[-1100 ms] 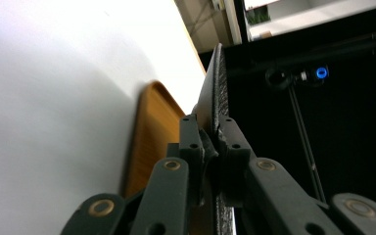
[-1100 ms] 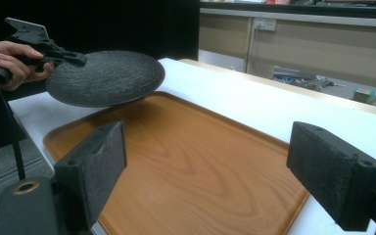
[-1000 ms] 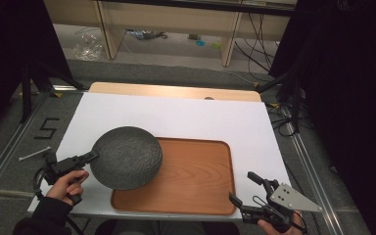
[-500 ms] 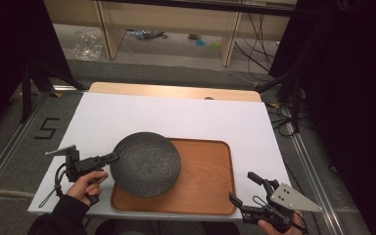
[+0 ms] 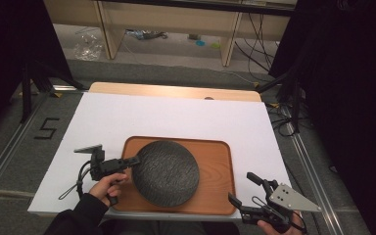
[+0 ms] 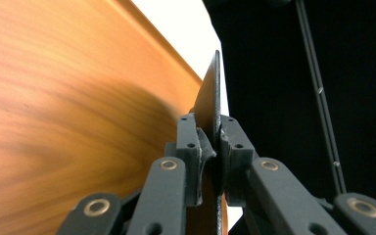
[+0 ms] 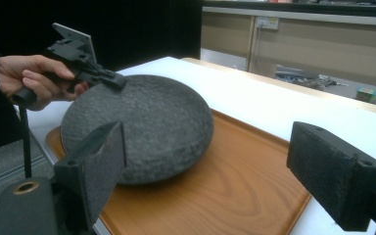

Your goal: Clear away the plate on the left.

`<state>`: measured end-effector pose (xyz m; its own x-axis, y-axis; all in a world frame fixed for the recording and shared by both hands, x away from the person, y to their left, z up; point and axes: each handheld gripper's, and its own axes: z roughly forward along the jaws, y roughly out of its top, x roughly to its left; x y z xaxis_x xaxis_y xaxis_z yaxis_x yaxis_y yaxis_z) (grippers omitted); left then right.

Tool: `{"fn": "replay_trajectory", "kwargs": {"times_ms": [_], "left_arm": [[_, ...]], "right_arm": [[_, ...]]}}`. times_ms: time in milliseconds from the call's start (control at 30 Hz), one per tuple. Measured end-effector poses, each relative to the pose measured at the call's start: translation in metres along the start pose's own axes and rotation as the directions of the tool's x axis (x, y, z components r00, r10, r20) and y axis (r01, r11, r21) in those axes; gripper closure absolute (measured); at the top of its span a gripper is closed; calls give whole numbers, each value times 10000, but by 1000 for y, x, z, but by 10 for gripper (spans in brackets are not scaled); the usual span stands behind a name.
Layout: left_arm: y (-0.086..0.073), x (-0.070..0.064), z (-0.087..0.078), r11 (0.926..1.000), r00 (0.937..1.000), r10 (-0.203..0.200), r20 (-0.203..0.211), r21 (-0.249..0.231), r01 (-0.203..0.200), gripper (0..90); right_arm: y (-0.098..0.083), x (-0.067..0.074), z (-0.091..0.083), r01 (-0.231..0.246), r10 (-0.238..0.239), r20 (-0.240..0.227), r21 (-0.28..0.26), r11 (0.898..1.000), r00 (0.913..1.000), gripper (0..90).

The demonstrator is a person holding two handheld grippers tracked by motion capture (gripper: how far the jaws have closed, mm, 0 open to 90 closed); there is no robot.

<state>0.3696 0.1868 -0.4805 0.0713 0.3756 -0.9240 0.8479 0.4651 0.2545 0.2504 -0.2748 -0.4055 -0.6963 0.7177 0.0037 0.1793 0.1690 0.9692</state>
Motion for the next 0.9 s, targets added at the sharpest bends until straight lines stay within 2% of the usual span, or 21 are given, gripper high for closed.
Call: {"fn": "replay_trajectory", "kwargs": {"times_ms": [100,167,233,333,400,433,500,533,567,633,700,900], "left_arm": [[-4,-2,11,9996,9994,-106,-322,259,115,808],[-5,-2,13,9997,9994,-45,-346,241,53,808],[-5,-2,16,9991,9995,-22,-306,412,35,808],[-7,-2,18,9992,9993,48,-369,403,-34,814],[-8,-2,19,9985,9984,237,-517,497,-211,818],[-9,-2,21,9969,9950,496,-864,646,-441,839],[-9,2,22,9906,9903,1108,-838,898,-1032,853],[-9,2,22,9906,9903,1108,-838,898,-1032,860],[-10,1,23,9891,9874,1220,-1011,944,-1126,866],[-11,2,23,9871,9862,1309,-1015,1060,-1201,868],[-11,2,23,9869,9862,1328,-984,1056,-1224,868],[-13,3,21,9849,9857,1365,-989,1209,-1243,866]], "right_arm": [[0,-1,-1,-47,47,-83,50,10000,10000,159],[0,0,0,-67,66,-51,-98,9999,10000,159],[0,0,-1,-40,40,-47,64,10000,10000,159],[0,-1,0,-69,69,-117,-9,10000,9999,159],[0,0,0,-56,56,-27,-18,10000,10000,159],[0,-1,1,-50,47,-140,-248,9997,9999,159],[0,-1,-1,-25,25,-40,87,10000,10000,159],[0,-1,-1,-25,25,-40,87,10000,10000,159],[0,-1,1,-53,49,-148,-253,9997,9999,159],[0,0,1,-81,78,-151,-203,9998,9999,159],[0,-1,-2,-22,23,-65,87,10000,10000,159],[0,0,0,-48,48,-96,-24,10000,9999,159]]}}
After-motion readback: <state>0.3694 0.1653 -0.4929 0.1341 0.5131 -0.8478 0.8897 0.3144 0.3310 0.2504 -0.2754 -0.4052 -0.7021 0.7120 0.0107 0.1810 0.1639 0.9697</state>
